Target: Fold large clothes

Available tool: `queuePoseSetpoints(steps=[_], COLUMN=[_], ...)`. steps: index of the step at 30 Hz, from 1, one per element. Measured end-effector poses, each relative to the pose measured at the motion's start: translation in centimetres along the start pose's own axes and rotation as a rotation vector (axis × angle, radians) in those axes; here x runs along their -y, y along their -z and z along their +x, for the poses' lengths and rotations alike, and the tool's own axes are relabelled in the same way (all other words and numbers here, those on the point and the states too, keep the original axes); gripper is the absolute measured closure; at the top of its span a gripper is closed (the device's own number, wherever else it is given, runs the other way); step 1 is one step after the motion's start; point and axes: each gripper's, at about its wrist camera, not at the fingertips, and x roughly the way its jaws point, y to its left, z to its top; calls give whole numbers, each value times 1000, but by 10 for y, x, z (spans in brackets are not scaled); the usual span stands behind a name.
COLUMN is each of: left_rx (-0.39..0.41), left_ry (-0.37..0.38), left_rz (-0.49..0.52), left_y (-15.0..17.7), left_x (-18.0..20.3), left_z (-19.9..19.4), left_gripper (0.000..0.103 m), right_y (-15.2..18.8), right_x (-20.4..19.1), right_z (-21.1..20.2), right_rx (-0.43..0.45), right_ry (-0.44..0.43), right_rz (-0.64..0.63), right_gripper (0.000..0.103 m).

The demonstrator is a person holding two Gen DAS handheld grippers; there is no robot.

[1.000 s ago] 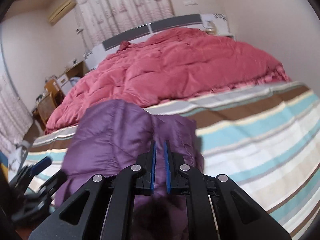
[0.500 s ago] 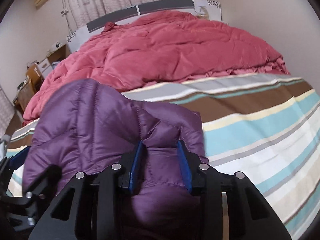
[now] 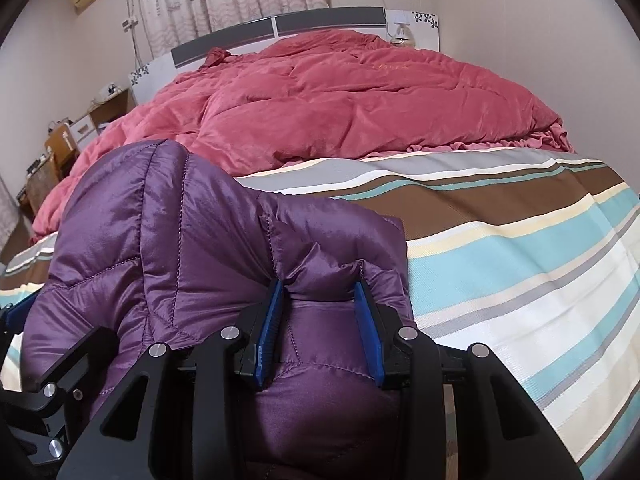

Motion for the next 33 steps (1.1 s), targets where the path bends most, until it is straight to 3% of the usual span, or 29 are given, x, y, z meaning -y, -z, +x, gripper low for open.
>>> queuePoseSetpoints(steps=[8, 12, 18, 21, 24, 29, 33], left_rx=[68, 67, 26, 36, 24, -43, -45], left_ry=[-15, 6, 79, 84, 121, 237, 263], left_rz=[28, -26, -126, -151, -166, -233, -244], left_y=[23, 34, 40, 45, 52, 53, 47], left_x=[-5, -14, -35, -45, -54, -72, -82], left_z=[-31, -41, -54, -61, -59, -50, -50], left_gripper=[5, 5, 5, 2, 2, 2, 2], right_y=[4, 7, 16, 22, 32, 34, 32], right_x=[0, -1, 5, 18, 41, 52, 60], right_z=[-7, -17, -58, -80, -86, -68, -52], right_rx=[18, 21, 37, 42, -3, -122, -195], right_ry=[-7, -10, -55, -78, -112, -184, -266], right_rz=[-11, -27, -70, -28, 57, 86, 165], right_gripper=[67, 65, 43, 34, 26, 26, 26])
